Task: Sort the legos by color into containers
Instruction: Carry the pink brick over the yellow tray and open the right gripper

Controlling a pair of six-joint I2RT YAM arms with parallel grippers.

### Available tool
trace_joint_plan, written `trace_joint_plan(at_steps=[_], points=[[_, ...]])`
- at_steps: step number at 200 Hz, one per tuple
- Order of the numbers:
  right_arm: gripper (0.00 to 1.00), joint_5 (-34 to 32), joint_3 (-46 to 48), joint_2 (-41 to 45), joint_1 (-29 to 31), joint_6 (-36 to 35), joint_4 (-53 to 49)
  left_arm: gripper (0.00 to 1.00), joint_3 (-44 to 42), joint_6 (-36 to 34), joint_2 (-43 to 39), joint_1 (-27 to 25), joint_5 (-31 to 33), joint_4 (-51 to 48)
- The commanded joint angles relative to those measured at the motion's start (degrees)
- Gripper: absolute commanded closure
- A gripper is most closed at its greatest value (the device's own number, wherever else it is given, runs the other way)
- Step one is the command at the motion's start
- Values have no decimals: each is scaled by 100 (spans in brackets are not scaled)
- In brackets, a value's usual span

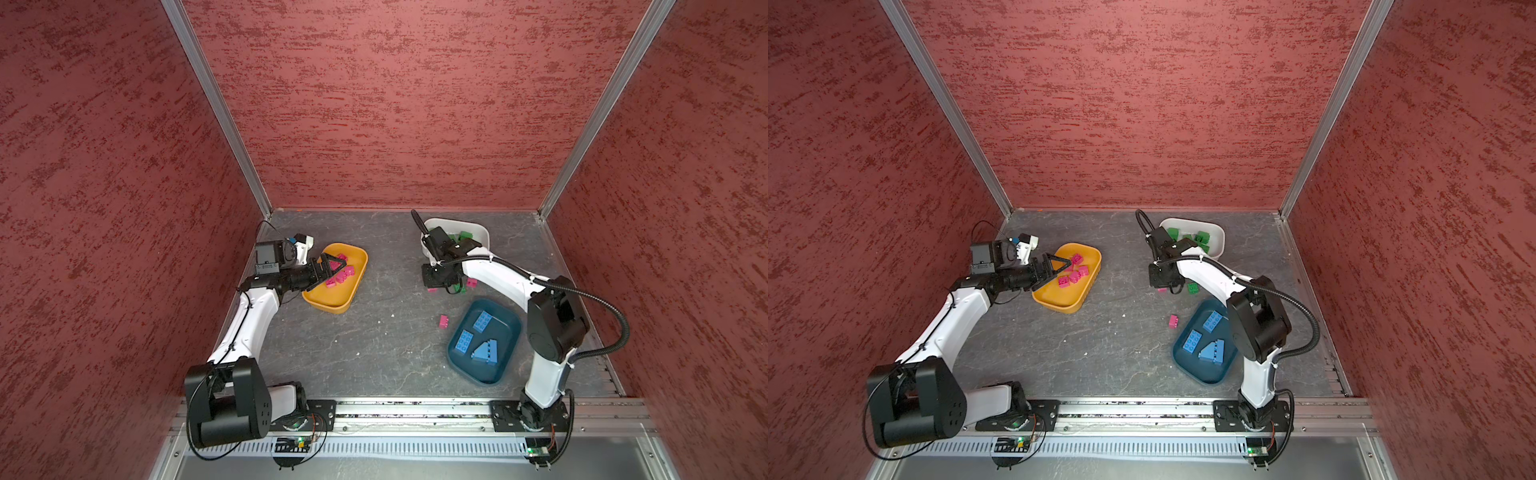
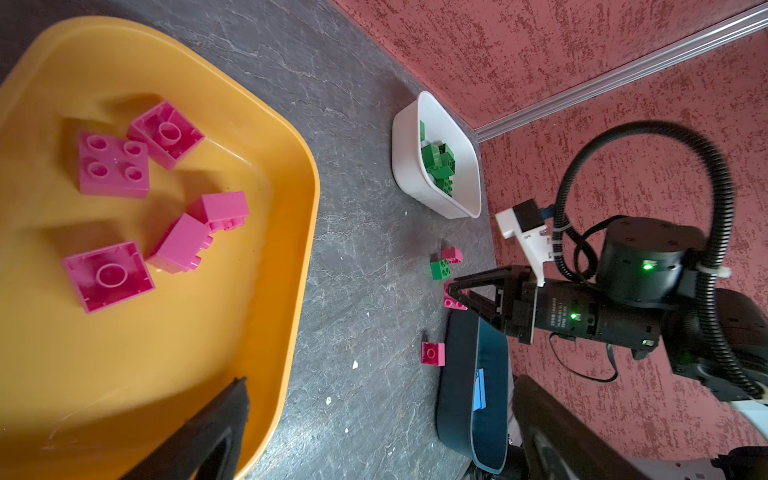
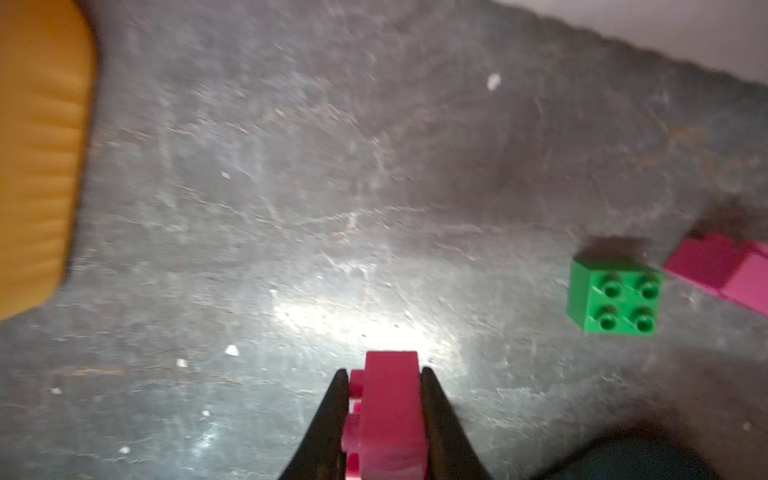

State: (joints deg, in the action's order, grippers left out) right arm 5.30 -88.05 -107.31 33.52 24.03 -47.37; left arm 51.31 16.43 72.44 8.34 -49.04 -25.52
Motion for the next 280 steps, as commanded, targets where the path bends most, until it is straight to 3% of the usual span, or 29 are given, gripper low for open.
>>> trace_joint_plan(at_steps=[1,90,156,177,212,236,280], points=[[83,818,-535,-334,233,74,544,1,92,-91,-43,-16,-40,4],[83,1768,-2348,-1996,978,863,2382,1,209,-358,-202,124,258,-471],[81,873,-3353,-2850,942,614,2470,0,145,-412,-248,208,264,-498],[75,519,-3700,-3098,902,439,2350,1,143,-397,-218,205,246,-466],[45,184,-4316,-3332,877,162,1846,1,147,-395,-222,209,237,-473],[41,54,-4106,-2955,866,1,1664,1,134,-371,-222,211,187,-468],[35,-185,-2633,-1625,866,-113,1140,1,55,-162,-231,172,-23,-230]])
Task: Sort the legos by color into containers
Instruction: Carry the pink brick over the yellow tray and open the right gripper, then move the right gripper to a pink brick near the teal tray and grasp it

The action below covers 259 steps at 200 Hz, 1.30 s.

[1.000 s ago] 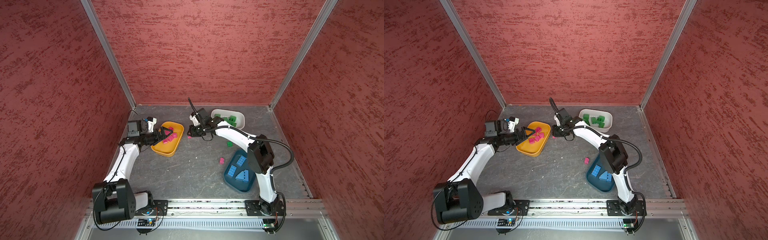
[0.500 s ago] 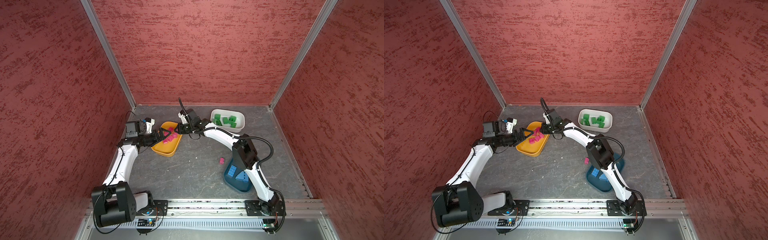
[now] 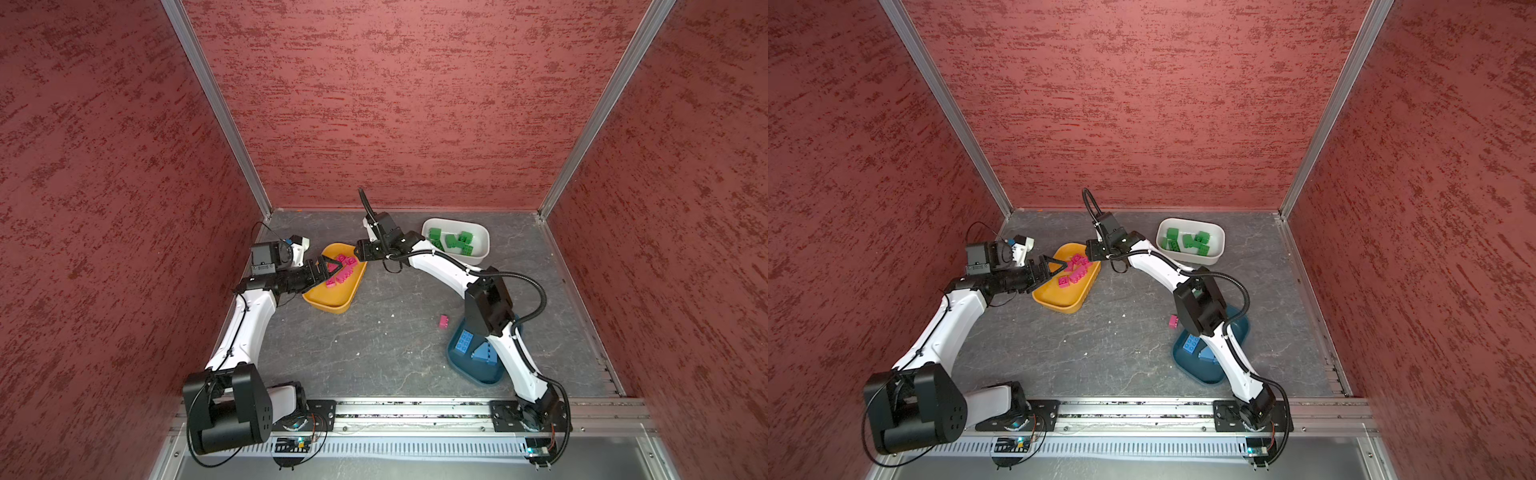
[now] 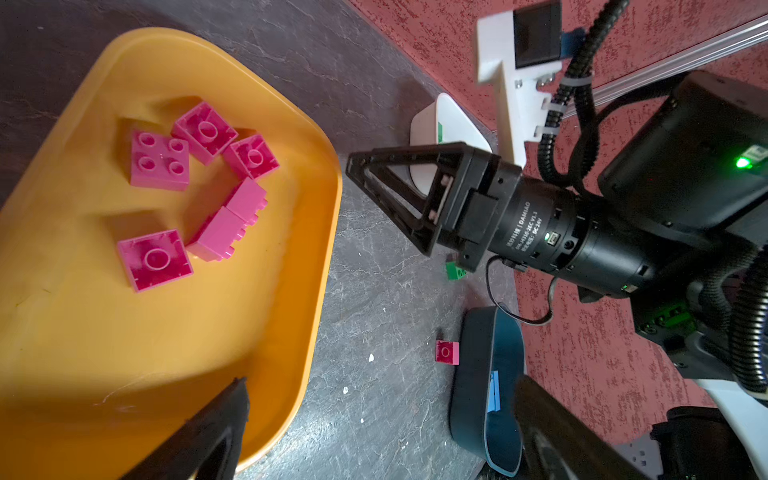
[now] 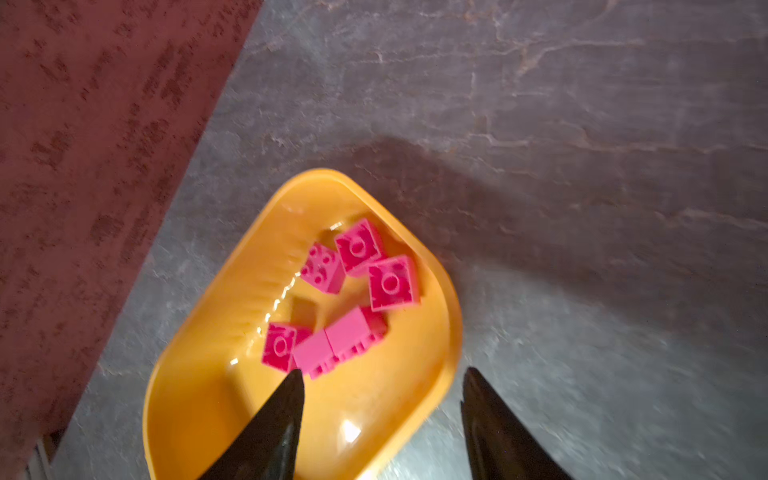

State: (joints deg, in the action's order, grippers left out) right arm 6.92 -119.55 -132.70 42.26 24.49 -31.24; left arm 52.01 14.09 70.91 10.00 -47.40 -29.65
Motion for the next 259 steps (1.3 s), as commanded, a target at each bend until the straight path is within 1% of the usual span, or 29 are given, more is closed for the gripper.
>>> trace_joint_plan(at_steps=[1,37,66,83,104,119,141,167,185,216,259], points=[[34,-352,554,949,-8,-153,-498,1,-11,79,-78,4,-189,185],[30,-522,1898,1959,2,333,-1311,1,-74,163,-43,-105,-200,323],[28,-890,2879,2619,6,701,-1946,1,-160,217,5,-204,-175,442],[26,-920,3377,2958,12,875,-2070,1,-188,250,69,-284,-156,527],[25,-1005,3895,3183,15,945,-2207,1,-176,270,154,-392,-113,583],[24,-1095,4141,3248,6,1090,-2336,1,-180,270,185,-449,-85,620],[23,-1016,4455,3406,12,1358,-2218,1,-207,283,195,-480,-66,653],[22,-1336,4657,3416,-7,1745,-2259,1,-266,288,186,-490,-60,690],[22,-1346,4753,3353,-16,1962,-2227,1,-275,266,177,-485,-76,683],[25,-1235,5038,3326,-16,2277,-1944,1,-252,239,184,-490,-57,663],[30,-1169,5165,3160,-23,2404,-1727,1,-244,247,212,-490,-77,690]])
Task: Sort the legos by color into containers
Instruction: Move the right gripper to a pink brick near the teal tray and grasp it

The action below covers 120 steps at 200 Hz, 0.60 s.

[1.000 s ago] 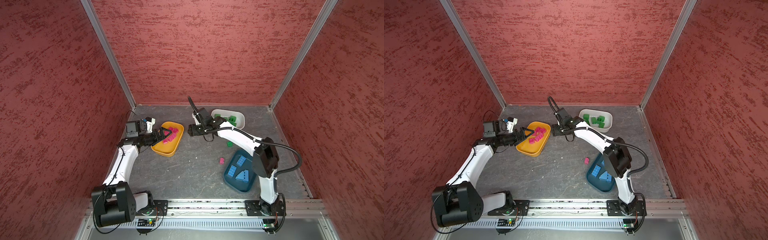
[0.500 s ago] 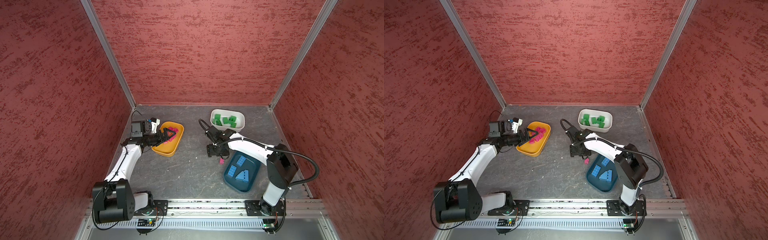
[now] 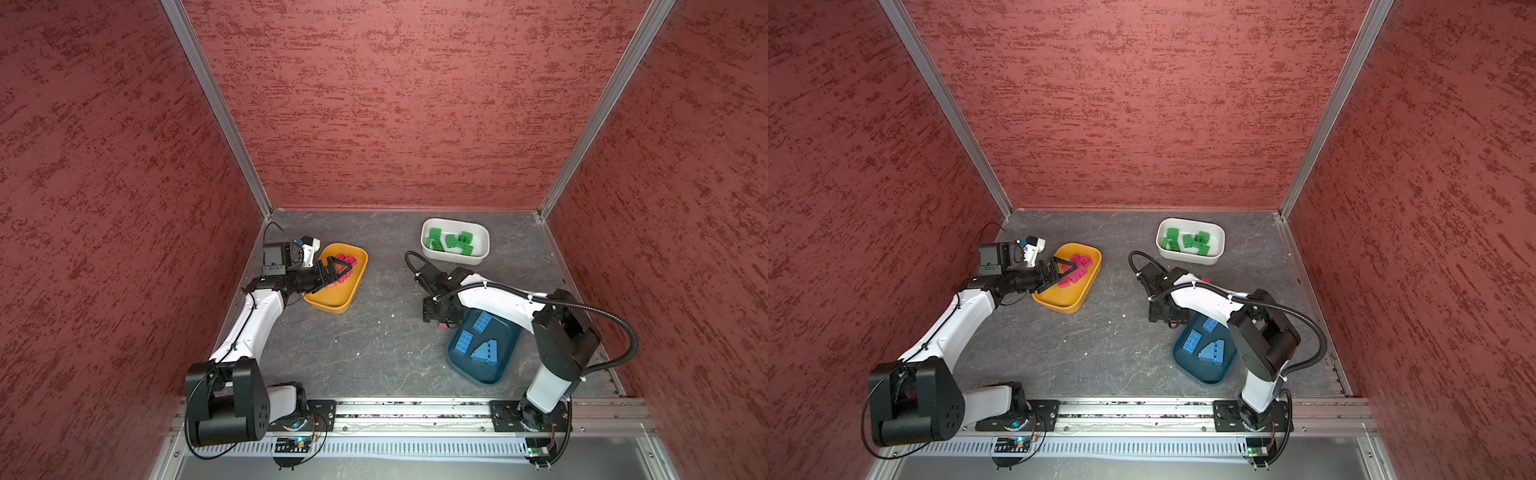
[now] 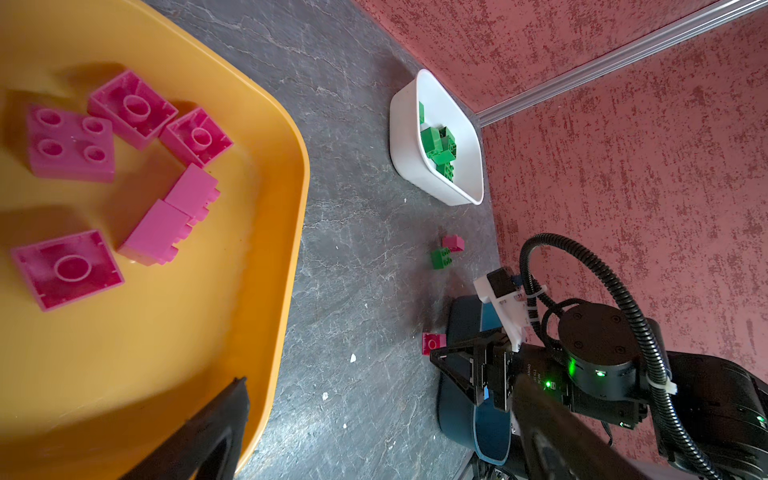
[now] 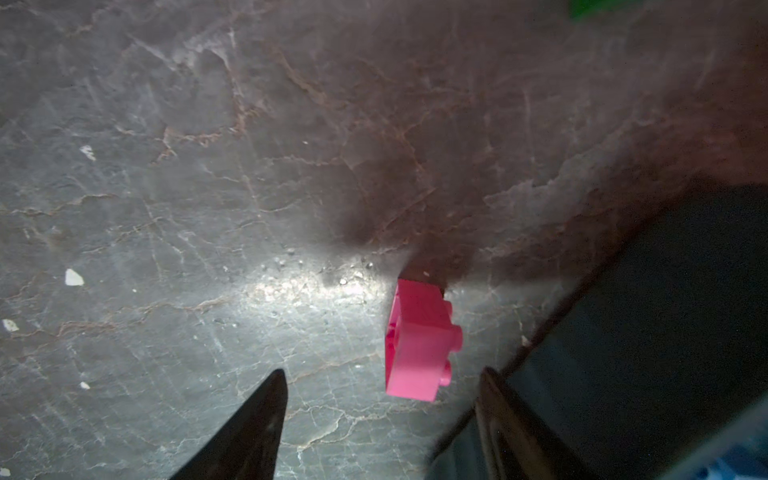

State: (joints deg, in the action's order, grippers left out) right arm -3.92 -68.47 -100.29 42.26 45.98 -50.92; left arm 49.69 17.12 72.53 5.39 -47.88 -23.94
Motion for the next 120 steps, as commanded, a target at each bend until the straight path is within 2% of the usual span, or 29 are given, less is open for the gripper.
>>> trace_joint_plan(at_steps=[1,38,120], points=[[30,-79,63,-89,-24,259,245,1,-12,-59,51,-29,-24,119],[37,84,141,-263,-33,264,476,1,-29,-73,50,-29,-17,108],[51,-76,19,-502,-24,108,490,1,9,-101,85,-11,-18,85]])
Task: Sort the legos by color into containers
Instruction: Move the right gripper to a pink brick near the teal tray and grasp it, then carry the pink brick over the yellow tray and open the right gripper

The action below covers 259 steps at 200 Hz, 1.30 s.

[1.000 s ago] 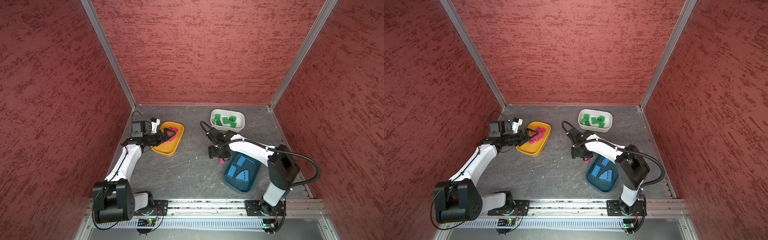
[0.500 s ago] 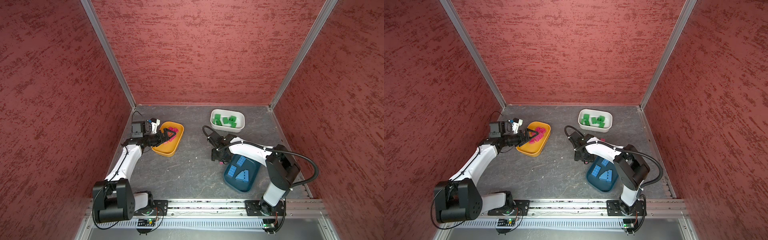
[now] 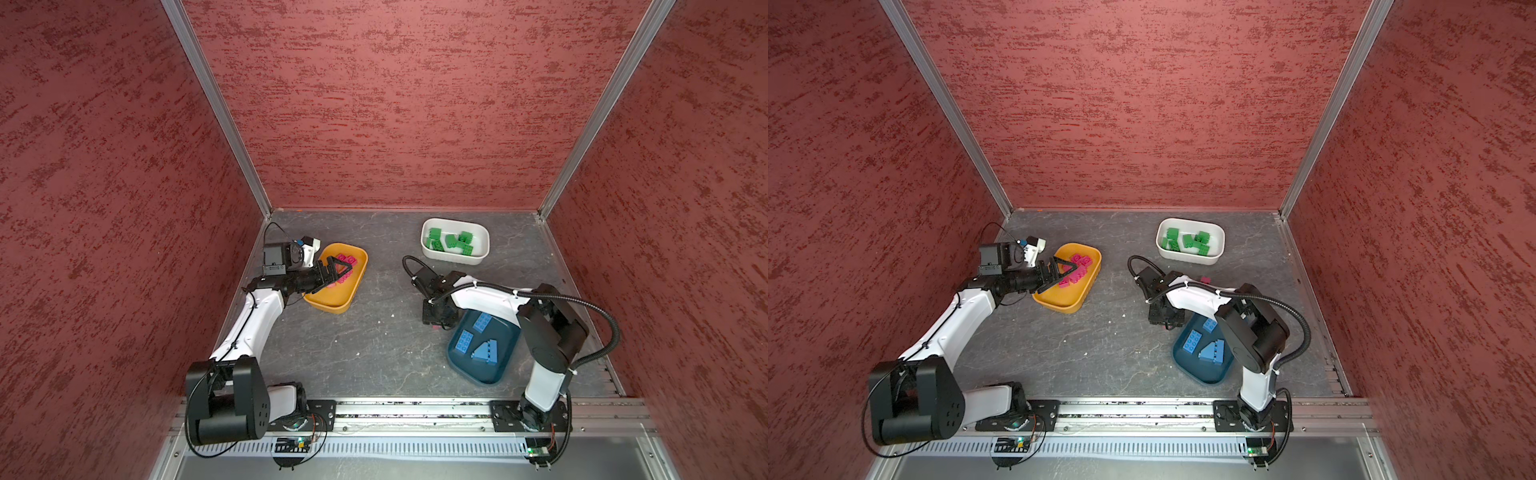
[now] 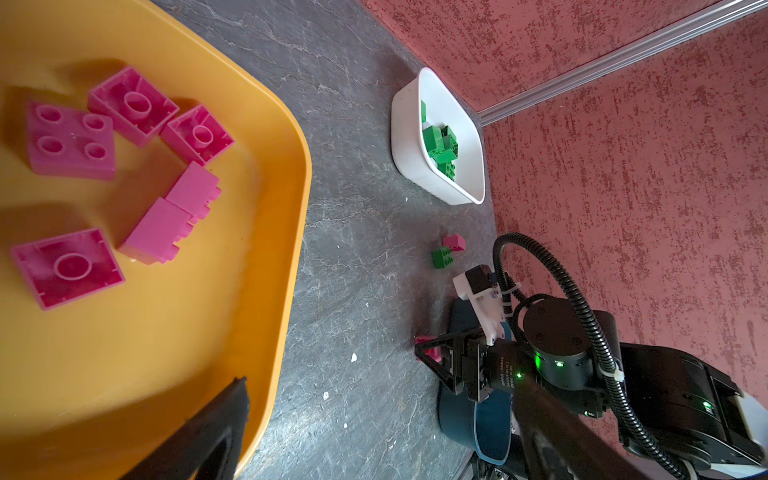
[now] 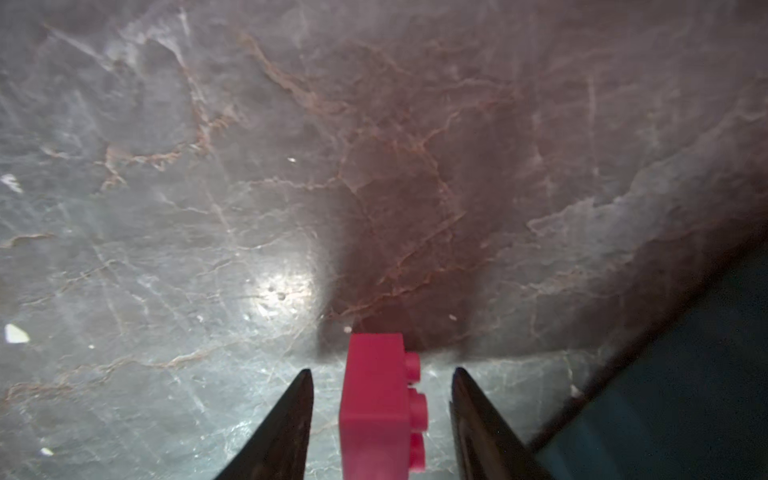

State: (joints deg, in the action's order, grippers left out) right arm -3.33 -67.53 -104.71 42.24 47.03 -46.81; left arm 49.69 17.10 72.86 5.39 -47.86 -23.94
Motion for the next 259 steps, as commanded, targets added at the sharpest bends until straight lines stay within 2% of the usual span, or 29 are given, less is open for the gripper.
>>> trace_joint_plan(at_steps=[1,41,73,111,149,198,236,259], points=[[52,-134,-75,-64,-22,1,82,1,7,-96,57,-7,-17,84],[71,-87,-130,-42,-23,-74,57,1,23,-120,70,-11,-18,70],[78,-70,-648,93,-25,-351,-22,1,56,-128,71,-11,-17,43],[79,1131,-1251,10,27,-563,993,1,159,-197,28,41,-4,-114],[79,1848,-2214,-535,203,-575,1972,1,260,-330,-103,177,105,-389],[79,2266,-3399,-1563,281,-343,2904,1,293,-390,-215,348,146,-565],[79,2220,-4587,-2473,311,-492,2666,1,292,-457,-197,419,127,-639],[75,2064,-5247,-2959,311,-634,2276,1,278,-452,-211,454,120,-643]])
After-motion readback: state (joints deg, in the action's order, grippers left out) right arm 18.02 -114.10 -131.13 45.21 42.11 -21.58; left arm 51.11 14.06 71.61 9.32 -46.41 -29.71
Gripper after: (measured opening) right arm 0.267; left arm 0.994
